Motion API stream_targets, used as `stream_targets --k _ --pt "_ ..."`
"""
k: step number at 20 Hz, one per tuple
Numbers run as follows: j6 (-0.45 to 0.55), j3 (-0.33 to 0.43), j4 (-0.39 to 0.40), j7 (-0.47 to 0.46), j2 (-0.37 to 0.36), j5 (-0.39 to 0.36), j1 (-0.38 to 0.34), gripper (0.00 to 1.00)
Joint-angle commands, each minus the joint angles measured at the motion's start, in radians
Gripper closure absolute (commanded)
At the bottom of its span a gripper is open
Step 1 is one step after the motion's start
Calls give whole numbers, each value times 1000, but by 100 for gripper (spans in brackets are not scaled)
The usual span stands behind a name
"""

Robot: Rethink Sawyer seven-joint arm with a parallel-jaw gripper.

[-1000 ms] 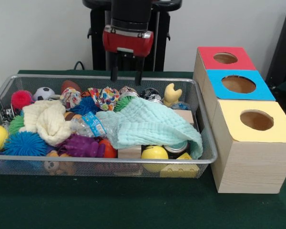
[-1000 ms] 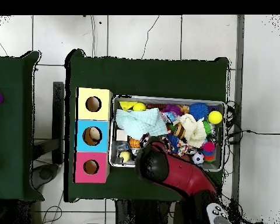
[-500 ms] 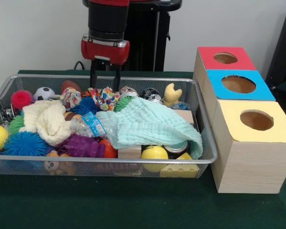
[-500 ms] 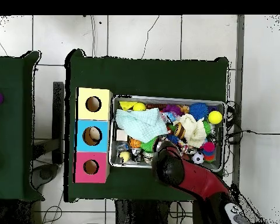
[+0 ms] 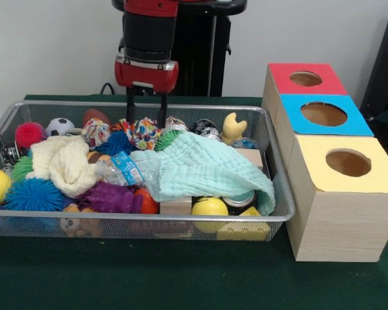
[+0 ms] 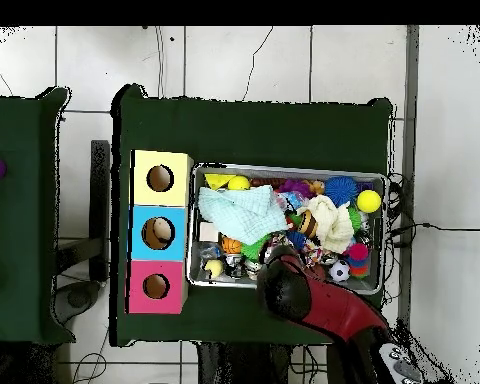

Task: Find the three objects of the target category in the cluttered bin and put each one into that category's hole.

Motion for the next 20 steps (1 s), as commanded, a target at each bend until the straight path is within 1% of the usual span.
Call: stream_targets --k 1,5,10,13,20 --pt "-120 65 27 175 78 -57 14 0" --pt "-124 53 8 145 114 -86 7 0" --pt "-123 44 -14 117 137 -124 -17 0" --pt "-109 47 -27 109 135 -144 -33 0" --pt "-96 52 -17 124 112 -169 -50 0"
